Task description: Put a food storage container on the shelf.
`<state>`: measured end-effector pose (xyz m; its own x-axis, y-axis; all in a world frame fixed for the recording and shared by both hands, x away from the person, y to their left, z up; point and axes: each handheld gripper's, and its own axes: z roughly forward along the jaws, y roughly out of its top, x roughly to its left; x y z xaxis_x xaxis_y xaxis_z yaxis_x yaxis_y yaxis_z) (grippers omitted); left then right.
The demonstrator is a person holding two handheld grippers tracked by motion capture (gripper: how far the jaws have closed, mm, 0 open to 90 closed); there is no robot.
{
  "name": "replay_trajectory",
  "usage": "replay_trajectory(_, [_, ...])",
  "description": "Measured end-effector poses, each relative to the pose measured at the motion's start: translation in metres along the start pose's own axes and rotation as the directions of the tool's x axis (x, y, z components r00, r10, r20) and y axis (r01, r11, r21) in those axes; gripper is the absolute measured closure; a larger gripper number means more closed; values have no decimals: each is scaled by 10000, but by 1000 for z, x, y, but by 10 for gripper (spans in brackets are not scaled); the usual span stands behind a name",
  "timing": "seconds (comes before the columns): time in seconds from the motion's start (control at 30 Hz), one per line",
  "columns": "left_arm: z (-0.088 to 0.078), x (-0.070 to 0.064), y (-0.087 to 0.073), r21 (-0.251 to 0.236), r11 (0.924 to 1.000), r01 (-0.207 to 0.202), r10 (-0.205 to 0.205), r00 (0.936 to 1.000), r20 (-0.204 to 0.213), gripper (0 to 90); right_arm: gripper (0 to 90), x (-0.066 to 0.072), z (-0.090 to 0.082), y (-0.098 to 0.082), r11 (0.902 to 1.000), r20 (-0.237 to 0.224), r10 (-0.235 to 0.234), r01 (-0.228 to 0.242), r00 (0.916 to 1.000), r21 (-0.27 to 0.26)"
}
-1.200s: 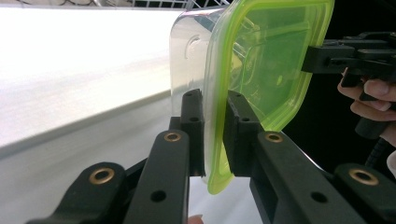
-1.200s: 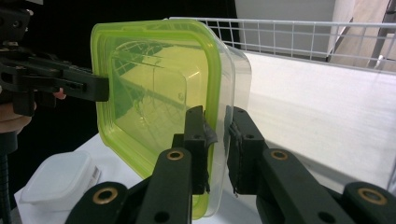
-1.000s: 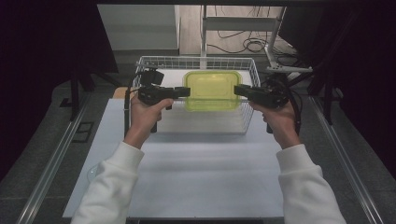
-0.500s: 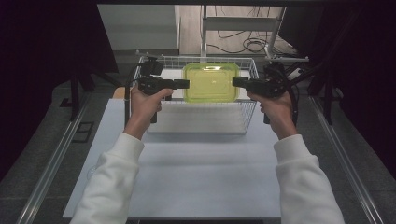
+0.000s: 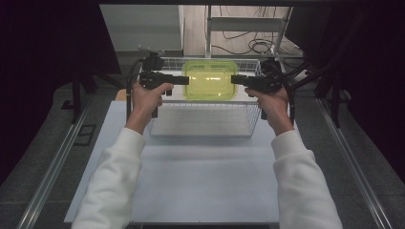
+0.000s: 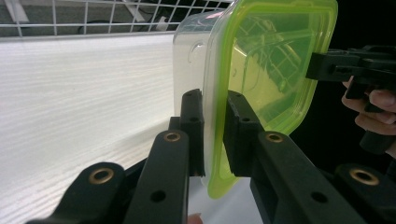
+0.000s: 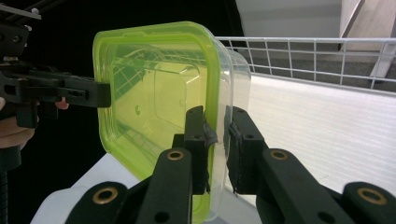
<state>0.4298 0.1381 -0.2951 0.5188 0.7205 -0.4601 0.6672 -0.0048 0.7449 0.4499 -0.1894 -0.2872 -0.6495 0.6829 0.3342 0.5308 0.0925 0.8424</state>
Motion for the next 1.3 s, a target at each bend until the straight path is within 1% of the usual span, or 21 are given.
replay_trajectory(0.03, [2, 2, 1, 26, 10000, 22, -22, 10000, -11, 793, 789, -1, 1, 0, 10000, -13, 43, -42, 10000, 18])
replay_trajectory(0.07, [3, 4, 1, 68, 10000, -53, 54, 10000, -26, 793, 789, -4, 3, 0, 9999, -28, 107, -107, 9999, 35])
replay_trajectory(0.3, [14, 16, 3, 364, 9990, 270, -267, 9996, -109, 793, 788, -14, 16, -2, 9982, -14, 484, -483, 9988, 343])
replay_trajectory(0.43, [20, 22, 4, 583, 9975, 389, -380, 9991, -169, 793, 787, -21, 24, -3, 9945, -32, 855, -851, 9963, 607])
replay_trajectory(0.47, [21, 25, 4, 466, 9974, 545, -544, 9985, -35, 793, 787, -22, 26, -4, 9936, -28, 914, -910, 9958, 662])
replay_trajectory(0.5, [21, 26, 5, 455, 9970, 628, -630, 9980, 31, 793, 786, -24, 27, -3, 9926, -82, 1053, -1046, 9944, 609])
replay_trajectory(0.57, [22, 28, 7, 530, 9960, 725, -730, 9973, 83, 793, 787, -26, 28, -1, 9906, -99, 1175, -1165, 9930, 718])
replay_trajectory(0.6, [23, 29, 8, 544, 9949, 846, -856, 9962, 161, 793, 786, -27, 29, 1, 9890, -90, 1264, -1253, 9919, 787])
replay_trajectory(0.67, [25, 35, 10, 666, 9897, 1264, -1296, 9905, 464, 792, 785, -28, 31, 4, 9840, -49, 1536, -1525, 9881, 917])
replay_trajectory(0.7, [26, 39, 11, 729, 9855, 1530, -1579, 9852, 665, 792, 784, -29, 31, 5, 9815, -45, 1662, -1650, 9861, 972])
replay_trajectory(0.73, [27, 41, 11, 740, 9821, 1732, -1787, 9809, 768, 788, 784, -31, 33, 5, 9786, -83, 1828, -1811, 9831, 979])
replay_trajectory(0.77, [29, 45, 12, 736, 9769, 2008, -2072, 9737, 944, 784, 783, -33, 34, 6, 9755, -114, 1991, -1971, 9799, 973])
replay_trajectory(0.8, [30, 48, 12, 734, 9728, 2199, -2268, 9681, 1062, 779, 782, -35, 35, 6, 9718, -147, 2186, -2163, 9757, 942])
replay_trajectory(0.9, [33, 55, 14, 776, 9616, 2634, -2715, 9541, 1262, 773, 774, -40, 38, 5, 9632, -258, 2561, -2529, 9663, 913])
replay_trajectory(0.97, [34, 58, 14, 715, 9548, 2884, -2957, 9460, 1332, 773, 768, -43, 42, 5, 9551, -255, 2826, -2788, 9589, 1000])
replay_trajectory(1.07, [37, 63, 14, 672, 9480, 3111, -3177, 9376, 1414, 772, 759, -43, 44, 8, 9492, -70, 2960, -2933, 9552, 1139])
replay_trajectory(1.13, [39, 63, 13, 597, 9475, 3141, -3194, 9376, 1376, 770, 756, -45, 45, 7, 9351, -66, 3385, -3356, 9410, 1140])
replay_trajectory(1.17, [40, 63, 13, 550, 9470, 3164, -3210, 9375, 1341, 770, 749, -45, 46, 6, 9308, -4, 3512, -3490, 9363, 1090])
replay_trajectory(1.2, [41, 64, 13, 584, 9453, 3211, -3261, 9366, 1284, 766, 741, -45, 46, 5, 9286, 57, 3576, -3563, 9338, 1042])
replay_trajectory(1.23, [42, 64, 12, 558, 9430, 3282, -3327, 9345, 1268, 758, 737, -45, 48, 4, 9221, 151, 3761, -3758, 9265, 920])
replay_trajectory(1.3, [44, 65, 10, 434, 9401, 3382, -3409, 9313, 1283, 742, 726, -45, 50, 0, 9162, 229, 3941, -3947, 9188, 689])
